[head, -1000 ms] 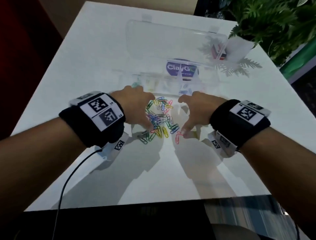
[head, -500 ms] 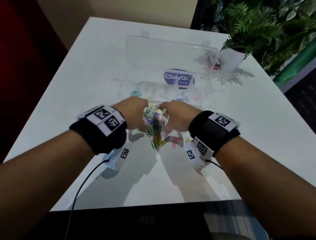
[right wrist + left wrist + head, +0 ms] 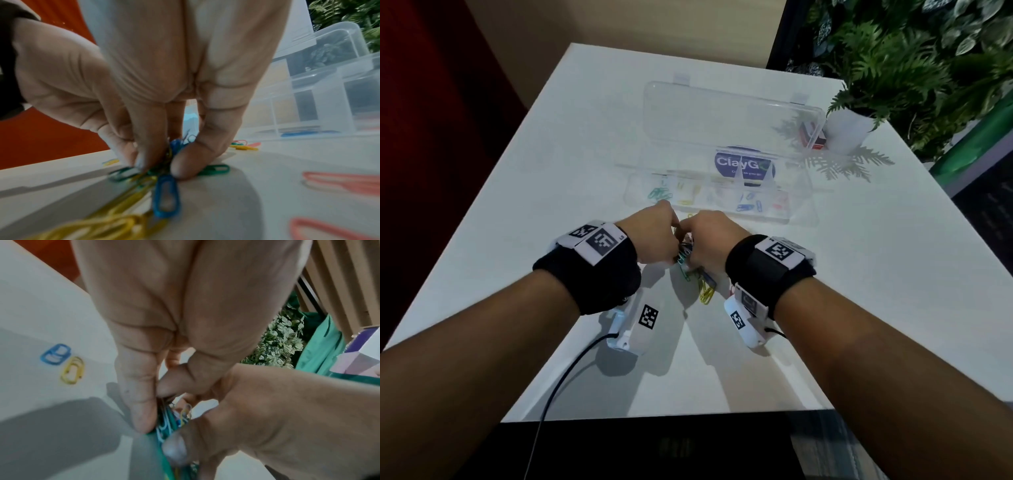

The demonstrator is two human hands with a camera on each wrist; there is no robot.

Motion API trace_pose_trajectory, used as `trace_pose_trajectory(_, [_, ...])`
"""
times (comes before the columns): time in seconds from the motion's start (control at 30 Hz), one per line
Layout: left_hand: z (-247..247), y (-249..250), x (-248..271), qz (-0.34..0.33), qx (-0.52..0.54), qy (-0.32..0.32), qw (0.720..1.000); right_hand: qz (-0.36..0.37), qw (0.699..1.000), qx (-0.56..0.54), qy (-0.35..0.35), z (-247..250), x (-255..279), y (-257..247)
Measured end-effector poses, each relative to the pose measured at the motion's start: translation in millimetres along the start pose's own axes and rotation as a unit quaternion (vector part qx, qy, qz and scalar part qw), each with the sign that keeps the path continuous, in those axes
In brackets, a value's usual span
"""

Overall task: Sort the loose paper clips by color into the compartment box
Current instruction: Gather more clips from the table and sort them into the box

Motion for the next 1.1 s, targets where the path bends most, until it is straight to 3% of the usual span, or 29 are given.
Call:
trace_pose_trajectory(0.2, [-4.1,-2.0,-7.5,0.001,0.096,0.063,0.993,-0.012,1.000,-0.015,0.013,3.5,-1.6,-2.9])
trace_pose_trajectory(0.3, [-3.0,-3.0,-7.8,0.000,0.187,0.073,0.980,-0.017,1.000,-0.020,0.011,8.2,-3.4,-0.7])
trace_pose_trajectory(0.4, [2.2,-3.6,-9.6,-0.013,0.202,0.074,0.976,-0.016,0.999,-0.013,0.029,14.4,-7.8,6.0])
trace_pose_trajectory(0.53, [14.6,-2.2,-12.4,-0.028,0.249,0.150,0.957,-0.011,0.996,-0.081,0.031,31.7,-11.6,18.1])
trace_pose_trajectory(0.7, [27.2,14.9,-18.7,-0.032,0.517,0.188,0.835,0.010,0.981,-0.186,0.055,67.6,-15.1,20.9])
trace_pose_trajectory(0.83, [34.8,25.2,-33.4,-0.030,0.646,0.183,0.741,0.067,0.963,-0.240,0.100,95.8,-18.3,7.0])
trace_pose_trajectory(1.0, [38.6,36.8,-49.4,-0.039,0.804,0.088,0.586,0.109,0.960,-0.207,0.152,110.3,-32.6,-9.6])
trace_pose_trajectory(1.1, [43.5,40.2,-60.8,-0.050,0.836,0.059,0.543,0.115,0.959,-0.196,0.173,111.7,-46.2,-12.4])
Point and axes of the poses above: each hand's wrist, its own x-axis away from the middle knuckle, its own z-axis out of the back of the hand, y = z × x, the point moved 2 cm from there along -x, towards the middle knuckle, and after that the axes turned 12 degrees about -z, right-handed, at the moved point
